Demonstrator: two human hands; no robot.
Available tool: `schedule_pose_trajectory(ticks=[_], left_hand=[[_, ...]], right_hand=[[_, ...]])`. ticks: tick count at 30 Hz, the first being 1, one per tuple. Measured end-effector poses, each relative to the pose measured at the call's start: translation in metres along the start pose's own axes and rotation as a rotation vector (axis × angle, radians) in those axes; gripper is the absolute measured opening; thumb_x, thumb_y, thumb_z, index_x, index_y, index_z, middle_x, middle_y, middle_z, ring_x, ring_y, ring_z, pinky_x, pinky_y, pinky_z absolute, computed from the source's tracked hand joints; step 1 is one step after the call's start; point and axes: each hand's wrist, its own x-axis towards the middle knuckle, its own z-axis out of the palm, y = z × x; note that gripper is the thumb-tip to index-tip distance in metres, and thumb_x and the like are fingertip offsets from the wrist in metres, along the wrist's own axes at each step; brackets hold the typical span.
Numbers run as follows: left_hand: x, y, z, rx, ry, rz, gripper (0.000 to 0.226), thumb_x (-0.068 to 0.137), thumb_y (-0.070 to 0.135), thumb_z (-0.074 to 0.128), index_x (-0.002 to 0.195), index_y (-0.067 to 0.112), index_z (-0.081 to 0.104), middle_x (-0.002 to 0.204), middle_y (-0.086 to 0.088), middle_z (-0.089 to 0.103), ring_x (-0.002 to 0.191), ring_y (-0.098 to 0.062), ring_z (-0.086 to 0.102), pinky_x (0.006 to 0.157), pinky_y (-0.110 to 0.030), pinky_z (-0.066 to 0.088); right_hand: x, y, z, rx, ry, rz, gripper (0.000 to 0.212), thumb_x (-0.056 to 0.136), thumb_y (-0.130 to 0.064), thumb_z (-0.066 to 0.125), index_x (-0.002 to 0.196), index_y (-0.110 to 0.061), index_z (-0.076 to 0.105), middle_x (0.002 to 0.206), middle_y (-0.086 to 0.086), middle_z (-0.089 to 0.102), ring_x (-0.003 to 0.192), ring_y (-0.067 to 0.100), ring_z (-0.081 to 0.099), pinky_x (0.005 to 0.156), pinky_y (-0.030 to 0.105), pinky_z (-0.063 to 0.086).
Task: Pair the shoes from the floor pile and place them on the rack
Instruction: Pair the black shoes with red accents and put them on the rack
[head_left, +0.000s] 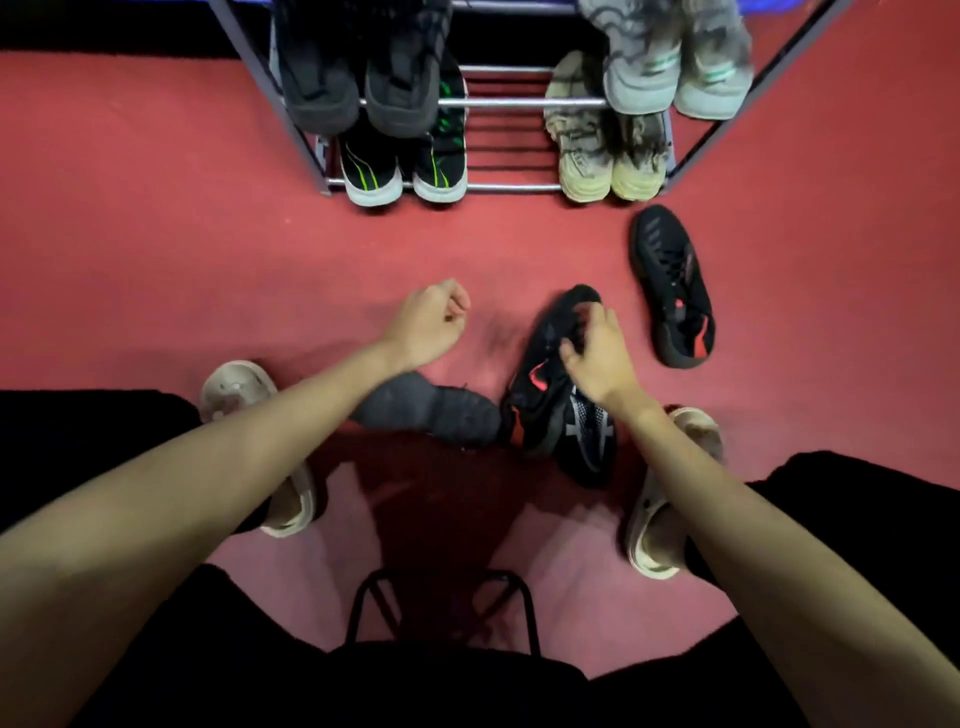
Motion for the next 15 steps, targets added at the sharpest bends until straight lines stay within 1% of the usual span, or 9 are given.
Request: schedule_pose_trajectory(ticks=[3, 6, 9, 10, 12, 13, 15], left_hand=[[0.008, -0.006, 0.033, 0.03, -0.1, 0.008, 0.02, 0.086, 0.001, 0.051, 0.101, 0.001, 0.063, 0.097, -0.015, 0.07, 0.094, -0.028, 0.066, 0.085, -0.029, 0.048], [0.015, -0.006, 0.061, 0.046, -0.166, -0.001, 0.02, 0.086, 0.001, 0.051, 0.101, 0.002, 0.064, 0.097, -0.014, 0.071, 0.095, -0.028, 0.066, 0.085, -0.025, 0.046], [0.017, -0.006, 0.083, 0.053, -0.219, -0.024, 0.02, 0.086, 0.004, 0.051, 0.101, 0.005, 0.064, 0.099, -0.01, 0.072, 0.097, -0.025, 0.067, 0.09, -0.029, 0.049], [0.017, -0.006, 0.088, 0.052, -0.229, -0.032, 0.02, 0.086, 0.005, 0.051, 0.102, 0.006, 0.064, 0.1, -0.01, 0.072, 0.098, -0.025, 0.067, 0.091, -0.03, 0.049], [0.016, -0.007, 0.097, 0.05, -0.236, -0.05, 0.02, 0.086, 0.005, 0.051, 0.102, 0.007, 0.064, 0.101, -0.01, 0.072, 0.1, -0.024, 0.067, 0.092, -0.03, 0.049], [0.016, -0.008, 0.1, 0.054, -0.239, -0.059, 0.021, 0.086, 0.005, 0.051, 0.102, 0.007, 0.064, 0.102, -0.009, 0.073, 0.101, -0.024, 0.066, 0.093, -0.03, 0.049], [0.017, -0.011, 0.104, 0.063, -0.254, -0.079, 0.021, 0.087, 0.007, 0.051, 0.104, 0.008, 0.064, 0.105, -0.008, 0.073, 0.104, -0.024, 0.066, 0.095, -0.031, 0.048]], right_hand=[[-0.001, 0.026, 0.021, -0.001, -0.061, 0.127, 0.042, 0.086, -0.012, 0.058, 0.123, 0.005, 0.044, 0.125, 0.026, 0.047, 0.119, 0.042, 0.046, 0.105, 0.046, 0.037], [0.0, 0.044, 0.036, 0.008, -0.097, 0.242, 0.05, 0.088, -0.019, 0.061, 0.124, 0.009, 0.04, 0.128, 0.028, 0.046, 0.126, 0.041, 0.041, 0.107, 0.041, 0.034], [0.002, 0.053, 0.045, 0.068, -0.166, 0.36, 0.058, 0.088, -0.028, 0.064, 0.127, 0.007, 0.038, 0.131, 0.025, 0.049, 0.125, 0.038, 0.048, 0.102, 0.038, 0.039], [0.004, 0.056, 0.05, 0.065, -0.204, 0.376, 0.058, 0.089, -0.031, 0.064, 0.127, 0.007, 0.041, 0.13, 0.024, 0.051, 0.123, 0.037, 0.051, 0.1, 0.037, 0.04], [0.006, 0.06, 0.057, 0.053, -0.267, 0.384, 0.054, 0.089, -0.036, 0.062, 0.123, 0.004, 0.051, 0.125, 0.023, 0.057, 0.117, 0.036, 0.055, 0.095, 0.037, 0.043], [0.008, 0.062, 0.061, 0.055, -0.278, 0.384, 0.051, 0.089, -0.036, 0.061, 0.12, 0.003, 0.055, 0.123, 0.023, 0.06, 0.116, 0.036, 0.057, 0.094, 0.038, 0.044], [0.012, 0.066, 0.064, 0.065, -0.282, 0.385, 0.043, 0.09, -0.028, 0.059, 0.12, 0.003, 0.056, 0.124, 0.023, 0.061, 0.117, 0.036, 0.056, 0.094, 0.037, 0.043]])
